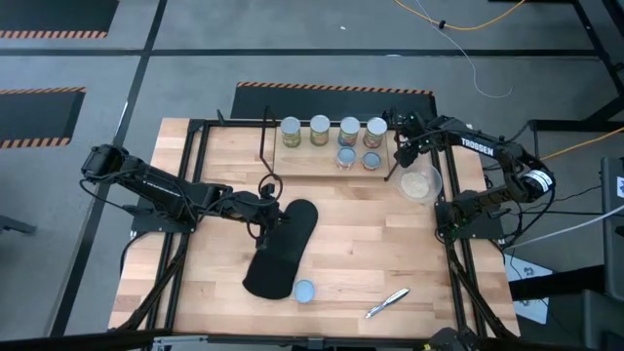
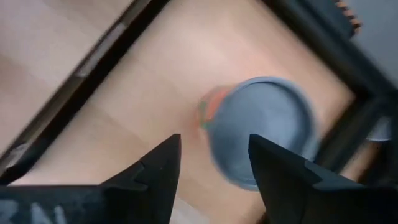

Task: Pick and place cans onto a shelf
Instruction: Put the small canned oranges on the shelf

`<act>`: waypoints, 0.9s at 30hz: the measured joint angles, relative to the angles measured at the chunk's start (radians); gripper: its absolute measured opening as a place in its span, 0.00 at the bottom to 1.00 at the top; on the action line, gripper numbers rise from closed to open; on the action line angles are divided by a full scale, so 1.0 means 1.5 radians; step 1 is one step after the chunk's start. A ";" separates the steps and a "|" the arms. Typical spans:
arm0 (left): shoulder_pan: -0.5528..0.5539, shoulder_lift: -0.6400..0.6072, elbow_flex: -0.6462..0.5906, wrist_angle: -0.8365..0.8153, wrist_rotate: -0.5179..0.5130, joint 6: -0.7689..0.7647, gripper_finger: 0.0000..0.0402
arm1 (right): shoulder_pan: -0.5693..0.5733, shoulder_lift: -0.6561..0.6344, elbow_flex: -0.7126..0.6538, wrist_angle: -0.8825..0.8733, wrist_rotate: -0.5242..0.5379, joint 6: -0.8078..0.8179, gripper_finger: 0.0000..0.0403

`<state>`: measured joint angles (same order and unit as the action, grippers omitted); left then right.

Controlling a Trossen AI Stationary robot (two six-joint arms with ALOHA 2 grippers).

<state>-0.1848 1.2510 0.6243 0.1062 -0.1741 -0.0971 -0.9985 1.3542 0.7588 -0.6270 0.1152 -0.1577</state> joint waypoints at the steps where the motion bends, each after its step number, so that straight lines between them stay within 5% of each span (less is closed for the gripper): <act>1: 0.000 0.000 0.000 0.000 0.000 0.000 0.10 | 0.000 0.005 0.000 -0.003 -0.013 0.000 0.47; 27: 0.000 0.000 0.000 0.000 0.000 0.000 0.10 | 0.000 0.039 0.010 -0.014 0.027 -0.003 0.02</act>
<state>-0.1845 1.2510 0.6243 0.1062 -0.1742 -0.0975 -0.9981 1.4127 0.7738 -0.6477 0.1558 -0.1619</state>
